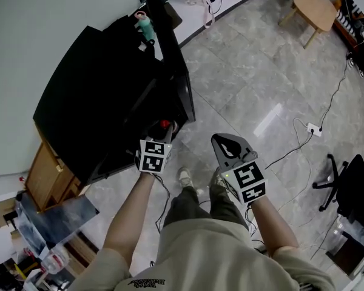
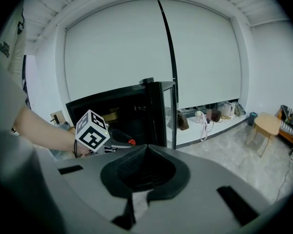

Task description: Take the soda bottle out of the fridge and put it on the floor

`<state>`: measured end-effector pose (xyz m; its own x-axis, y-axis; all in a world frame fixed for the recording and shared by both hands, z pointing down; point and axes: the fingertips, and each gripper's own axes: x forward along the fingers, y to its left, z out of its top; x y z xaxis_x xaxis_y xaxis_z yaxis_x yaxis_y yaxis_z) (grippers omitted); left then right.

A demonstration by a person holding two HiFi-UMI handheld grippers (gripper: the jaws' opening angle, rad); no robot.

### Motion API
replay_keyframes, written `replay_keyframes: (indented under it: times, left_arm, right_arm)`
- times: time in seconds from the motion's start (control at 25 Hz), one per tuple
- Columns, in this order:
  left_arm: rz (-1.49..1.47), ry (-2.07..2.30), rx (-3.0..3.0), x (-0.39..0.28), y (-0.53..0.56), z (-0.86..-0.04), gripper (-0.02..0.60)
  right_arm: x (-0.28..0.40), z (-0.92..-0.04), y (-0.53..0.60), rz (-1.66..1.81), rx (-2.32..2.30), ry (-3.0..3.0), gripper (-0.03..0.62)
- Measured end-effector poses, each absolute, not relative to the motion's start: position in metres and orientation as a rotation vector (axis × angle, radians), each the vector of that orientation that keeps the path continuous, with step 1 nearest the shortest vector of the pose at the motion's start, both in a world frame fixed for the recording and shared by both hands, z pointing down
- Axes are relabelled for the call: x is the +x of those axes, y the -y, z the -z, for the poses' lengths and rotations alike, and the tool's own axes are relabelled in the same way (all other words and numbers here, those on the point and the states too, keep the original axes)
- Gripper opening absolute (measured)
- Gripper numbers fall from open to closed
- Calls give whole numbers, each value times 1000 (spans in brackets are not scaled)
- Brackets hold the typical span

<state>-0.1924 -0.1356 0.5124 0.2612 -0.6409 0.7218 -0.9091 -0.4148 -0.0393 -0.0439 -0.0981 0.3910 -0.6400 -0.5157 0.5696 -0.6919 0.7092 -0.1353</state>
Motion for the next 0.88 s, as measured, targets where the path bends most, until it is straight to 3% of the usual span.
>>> replay_keyframes:
  times: [0.88]
  left_arm:
    - [-1071,991,2343,-30,118,-556,123]
  right_arm:
    - [75,-478,73,-748,1112,2217,-5]
